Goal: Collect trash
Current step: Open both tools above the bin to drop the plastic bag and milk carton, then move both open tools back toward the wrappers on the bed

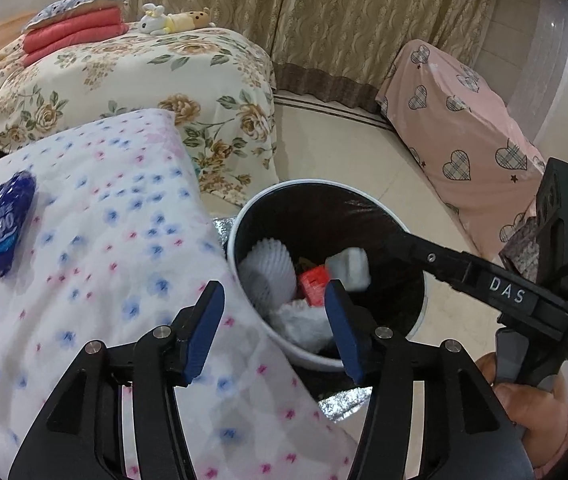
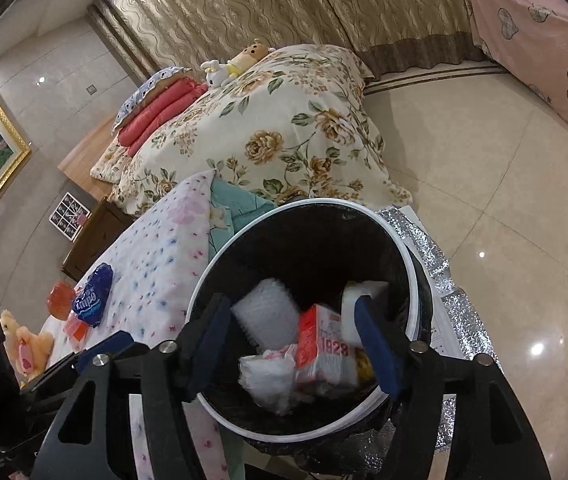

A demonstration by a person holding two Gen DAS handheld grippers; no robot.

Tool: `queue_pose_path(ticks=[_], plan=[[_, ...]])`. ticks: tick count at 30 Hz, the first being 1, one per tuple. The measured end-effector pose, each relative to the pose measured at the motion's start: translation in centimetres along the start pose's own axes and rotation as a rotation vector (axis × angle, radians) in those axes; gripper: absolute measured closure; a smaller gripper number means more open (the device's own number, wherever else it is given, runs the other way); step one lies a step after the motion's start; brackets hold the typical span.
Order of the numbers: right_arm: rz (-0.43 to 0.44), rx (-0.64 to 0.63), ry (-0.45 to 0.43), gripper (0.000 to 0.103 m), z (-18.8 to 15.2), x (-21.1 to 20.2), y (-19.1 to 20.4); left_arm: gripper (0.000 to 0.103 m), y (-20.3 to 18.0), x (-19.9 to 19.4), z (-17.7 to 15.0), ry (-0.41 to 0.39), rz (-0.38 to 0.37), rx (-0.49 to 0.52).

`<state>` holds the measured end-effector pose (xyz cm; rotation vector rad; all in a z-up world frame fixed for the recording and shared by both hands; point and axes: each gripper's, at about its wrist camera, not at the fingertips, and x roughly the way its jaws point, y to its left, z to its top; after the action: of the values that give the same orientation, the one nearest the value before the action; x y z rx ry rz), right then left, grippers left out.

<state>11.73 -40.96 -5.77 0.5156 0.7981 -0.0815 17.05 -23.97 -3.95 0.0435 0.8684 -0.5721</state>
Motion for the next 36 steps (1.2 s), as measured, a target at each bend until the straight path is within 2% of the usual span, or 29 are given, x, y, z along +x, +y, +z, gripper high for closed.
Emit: queue_pose_path(ticks=[2,10,28,36], plan=[[0.006,0.002,0.000,0.027,-0.2,-0.1,0.3,0.048,0.5,-0.4,-0.4,-0.002,0.004,-0.011],[0.026,-0.019,0.010,0.007,-1.3,-0.2,2.2,0.044,3.5,-2.8,-2.5,-0.026,0.036,-0.083],[0.070,-0.107,0.059,0.002,-3.5,0.8,8.7,0.036,11.5,-7.4,-6.6,-0.074,0.127,-0.260],[0.099,-0.144,0.092,0.002,-4.5,1.8,11.3,0.035,15.0,-8.8,-8.2,-0.085,0.167,-0.332]])
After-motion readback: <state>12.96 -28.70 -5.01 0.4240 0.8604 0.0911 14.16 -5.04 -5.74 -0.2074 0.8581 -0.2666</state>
